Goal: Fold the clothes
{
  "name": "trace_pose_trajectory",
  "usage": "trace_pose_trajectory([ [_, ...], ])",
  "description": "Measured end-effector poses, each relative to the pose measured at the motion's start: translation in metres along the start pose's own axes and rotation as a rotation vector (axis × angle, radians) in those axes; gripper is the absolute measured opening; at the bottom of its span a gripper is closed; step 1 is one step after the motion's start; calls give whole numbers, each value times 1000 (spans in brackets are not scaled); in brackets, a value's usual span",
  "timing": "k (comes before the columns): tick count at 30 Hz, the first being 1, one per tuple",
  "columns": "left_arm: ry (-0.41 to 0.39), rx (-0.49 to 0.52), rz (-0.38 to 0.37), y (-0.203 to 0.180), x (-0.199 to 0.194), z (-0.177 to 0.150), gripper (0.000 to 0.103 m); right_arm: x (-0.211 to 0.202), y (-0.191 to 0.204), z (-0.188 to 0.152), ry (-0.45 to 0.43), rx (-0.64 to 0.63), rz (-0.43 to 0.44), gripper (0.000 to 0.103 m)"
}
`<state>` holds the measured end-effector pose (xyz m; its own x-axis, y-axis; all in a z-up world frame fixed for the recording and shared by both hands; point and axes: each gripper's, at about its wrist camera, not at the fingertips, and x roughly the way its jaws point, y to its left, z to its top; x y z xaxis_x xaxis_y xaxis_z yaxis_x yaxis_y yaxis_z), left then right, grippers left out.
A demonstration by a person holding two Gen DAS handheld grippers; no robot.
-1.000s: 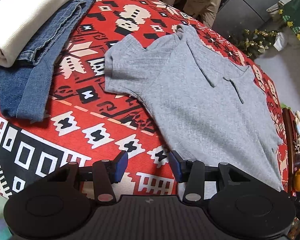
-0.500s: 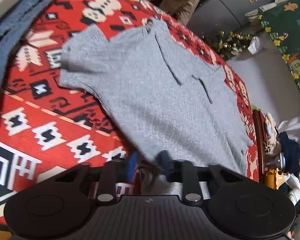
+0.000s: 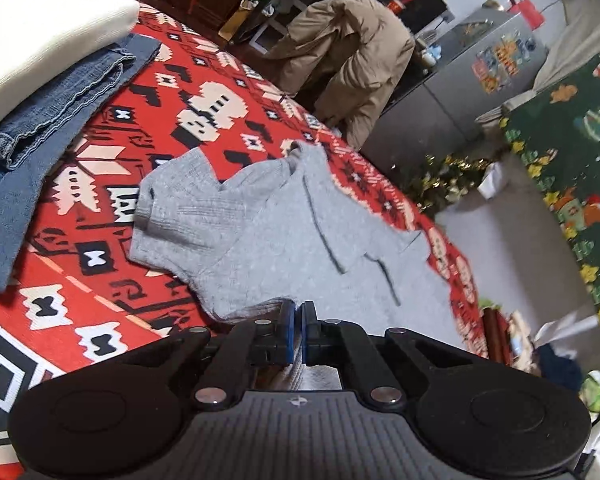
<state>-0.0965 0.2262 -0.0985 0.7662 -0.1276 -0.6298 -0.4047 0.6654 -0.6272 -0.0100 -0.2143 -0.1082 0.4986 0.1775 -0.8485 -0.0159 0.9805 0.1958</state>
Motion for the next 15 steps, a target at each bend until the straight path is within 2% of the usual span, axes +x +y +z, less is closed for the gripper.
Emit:
trace_pose_trajectory([
  [3, -14, 53, -1, -7, 0, 2, 3, -2, 3, 1, -10, -16, 1, 4],
  [6, -34, 51, -1, -8, 4, 8, 3, -4, 4, 2, -21, -24, 6, 5],
  [8, -23, 95, 112, -11, 15, 9, 3, -3, 4, 2, -21, -27, 6, 5],
  [11, 49, 146, 197, -12, 33, 5, 6, 1, 4, 3, -11, -27, 2, 5],
  [13, 65, 125, 159, -11, 30, 6, 11, 4, 3, 4, -7, -21, 3, 5],
  [15, 44, 87, 114, -6, 18, 7, 24, 6, 2, 4, -5, -15, 7, 5],
])
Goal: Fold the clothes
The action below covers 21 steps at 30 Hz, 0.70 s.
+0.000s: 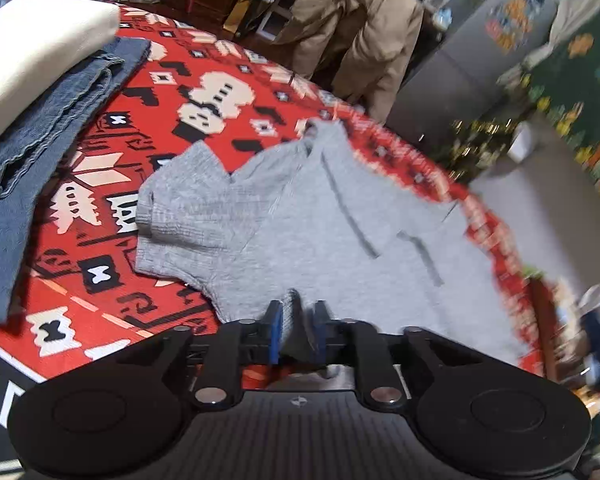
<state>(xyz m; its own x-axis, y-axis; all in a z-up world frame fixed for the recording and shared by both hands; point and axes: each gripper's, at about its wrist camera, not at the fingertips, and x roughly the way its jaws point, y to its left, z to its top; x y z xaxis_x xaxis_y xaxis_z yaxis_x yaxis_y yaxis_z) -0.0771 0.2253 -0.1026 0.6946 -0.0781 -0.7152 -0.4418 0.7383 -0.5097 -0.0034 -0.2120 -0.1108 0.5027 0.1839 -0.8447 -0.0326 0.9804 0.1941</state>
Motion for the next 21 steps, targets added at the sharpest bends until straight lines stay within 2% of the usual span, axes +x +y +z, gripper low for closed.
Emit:
trace_pose_trajectory([
  [1, -8, -22, -15, 4, -6, -1, 29, 1, -1, 0, 1, 2, 2, 5],
  [3, -18, -50, -44, 9, -17, -4, 29, 2, -2, 0, 2, 5, 7, 5],
  [4, -14, -32, -55, 8, -21, -5, 29, 2, -2, 0, 3, 5, 9, 5],
  [9, 34, 221, 25, -28, -9, -20, 28, 2, -2, 0, 5, 7, 18, 5],
  [12, 100, 307, 32, -37, 6, -27, 19, 1, -3, 0, 6, 14, 23, 5],
  [16, 150, 315, 88, -34, 25, -29, 17, 1, -4, 1, 7, 17, 27, 5],
  [19, 154, 313, 75, -33, 31, -28, 16, 3, -2, 1, 10, 10, 31, 5],
  [21, 170, 326, 38, -34, 32, -30, 3, 4, -2, 2, 13, 9, 37, 5],
])
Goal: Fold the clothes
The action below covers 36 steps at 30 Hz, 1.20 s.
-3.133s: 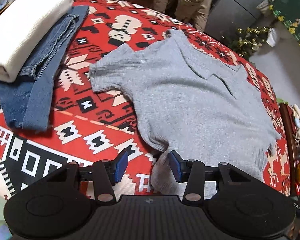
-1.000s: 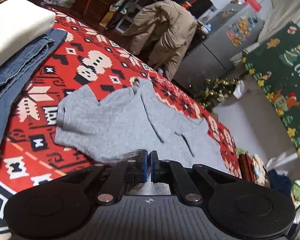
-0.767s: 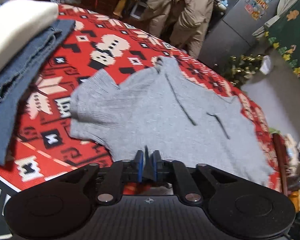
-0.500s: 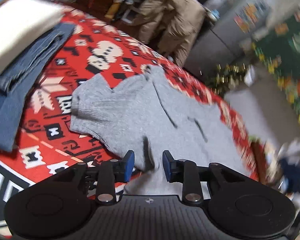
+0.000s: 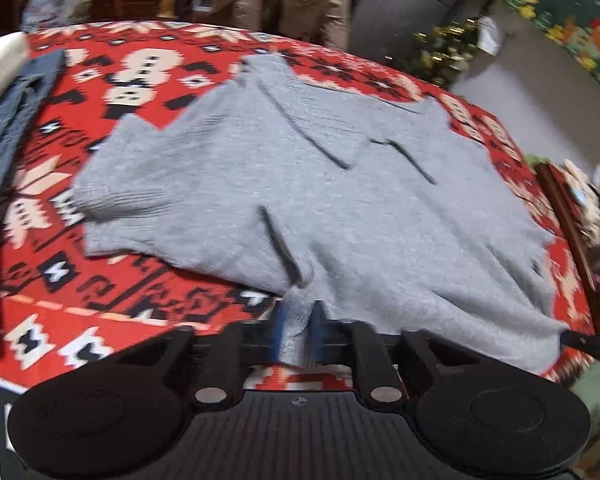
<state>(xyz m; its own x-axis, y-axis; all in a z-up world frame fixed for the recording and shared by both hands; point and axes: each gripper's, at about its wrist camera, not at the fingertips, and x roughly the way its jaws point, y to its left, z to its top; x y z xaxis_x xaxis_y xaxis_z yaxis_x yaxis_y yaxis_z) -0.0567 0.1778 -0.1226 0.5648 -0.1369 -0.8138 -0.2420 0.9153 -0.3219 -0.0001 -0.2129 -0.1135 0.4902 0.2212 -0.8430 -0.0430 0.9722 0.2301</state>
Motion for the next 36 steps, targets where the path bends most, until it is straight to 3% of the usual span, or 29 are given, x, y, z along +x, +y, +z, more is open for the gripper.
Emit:
trace_pose_trajectory([
  [3, 9, -15, 8, -2, -6, 0, 2, 0, 0, 1, 3, 4, 16, 5],
  [10, 63, -179, 30, 19, -53, -4, 2, -27, -2, 5, -40, -5, 104, 5],
  [17, 73, -277, -27, 16, -104, -18, 2, -66, -4, -1, -73, -34, 204, 4],
  [23, 36, -296, -55, 11, -133, -22, 2, -94, -16, -4, -140, 13, 260, 3],
  [27, 69, -282, 51, 17, -114, -24, 3, -78, -11, -6, -71, -11, 247, 4],
  [32, 110, -304, 88, 33, -92, -38, 7, -45, 0, -13, 75, -58, 208, 17],
  [36, 109, -301, 78, 38, -84, -40, 8, -30, 6, -14, 111, -90, 162, 22],
])
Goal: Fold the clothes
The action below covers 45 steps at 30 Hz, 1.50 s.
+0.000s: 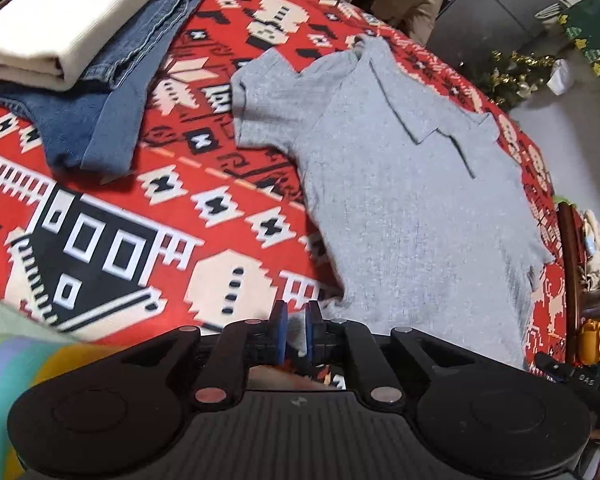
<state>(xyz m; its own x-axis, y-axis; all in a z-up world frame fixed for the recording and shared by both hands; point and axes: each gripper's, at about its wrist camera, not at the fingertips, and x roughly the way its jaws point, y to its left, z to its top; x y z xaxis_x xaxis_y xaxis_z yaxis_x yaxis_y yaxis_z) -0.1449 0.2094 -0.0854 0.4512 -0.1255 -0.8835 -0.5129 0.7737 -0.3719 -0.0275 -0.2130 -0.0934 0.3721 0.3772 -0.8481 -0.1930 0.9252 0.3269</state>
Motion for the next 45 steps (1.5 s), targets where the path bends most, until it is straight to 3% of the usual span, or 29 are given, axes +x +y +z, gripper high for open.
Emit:
trace_pose_trajectory([
  [3, -3, 42, 6, -5, 4, 0, 26, 10, 2, 0, 31, -13, -23, 22],
  [6, 3, 97, 29, -12, 10, -1, 29, 14, 3, -2, 58, -22, -27, 24],
  [11, 3, 186, 1, -23, 12, -5, 38, 17, 4, -4, 75, -34, -20, 23],
  [13, -3, 229, -2, -28, 12, -8, 41, 18, 6, -3, 75, -47, -22, 7],
  [17, -11, 298, 16, -38, 13, -13, 42, 7, 5, 1, -3, -39, -13, 3],
  [24, -4, 419, 69, -57, 25, -16, 43, -14, -23, 11, -145, 133, 55, 3],
  [27, 25, 484, 108, -68, 37, -17, 42, -15, -24, 16, -166, 154, 88, 3],
  [28, 30, 503, 128, -71, 42, -17, 35, -14, -24, 18, -165, 153, 89, 3],
  [29, 33, 515, 151, -74, 47, -17, 19, -11, -22, 19, -160, 147, 85, 3],
  [30, 35, 525, 177, -76, 51, -16, 11, -7, -22, 20, -152, 144, 82, 3],
  [32, 15, 528, 181, -78, 52, -15, 5, -1, -22, 21, -138, 141, 77, 3],
  [36, -116, 496, 46, -73, 20, -13, 4, 1, -25, 20, -142, 154, 93, 3],
  [39, -160, 413, -20, -64, -5, -4, 4, -9, -28, 18, -161, 168, 134, 3],
  [45, -142, 232, -178, -39, -50, 10, 4, -48, -30, 8, -219, 189, 270, 3],
])
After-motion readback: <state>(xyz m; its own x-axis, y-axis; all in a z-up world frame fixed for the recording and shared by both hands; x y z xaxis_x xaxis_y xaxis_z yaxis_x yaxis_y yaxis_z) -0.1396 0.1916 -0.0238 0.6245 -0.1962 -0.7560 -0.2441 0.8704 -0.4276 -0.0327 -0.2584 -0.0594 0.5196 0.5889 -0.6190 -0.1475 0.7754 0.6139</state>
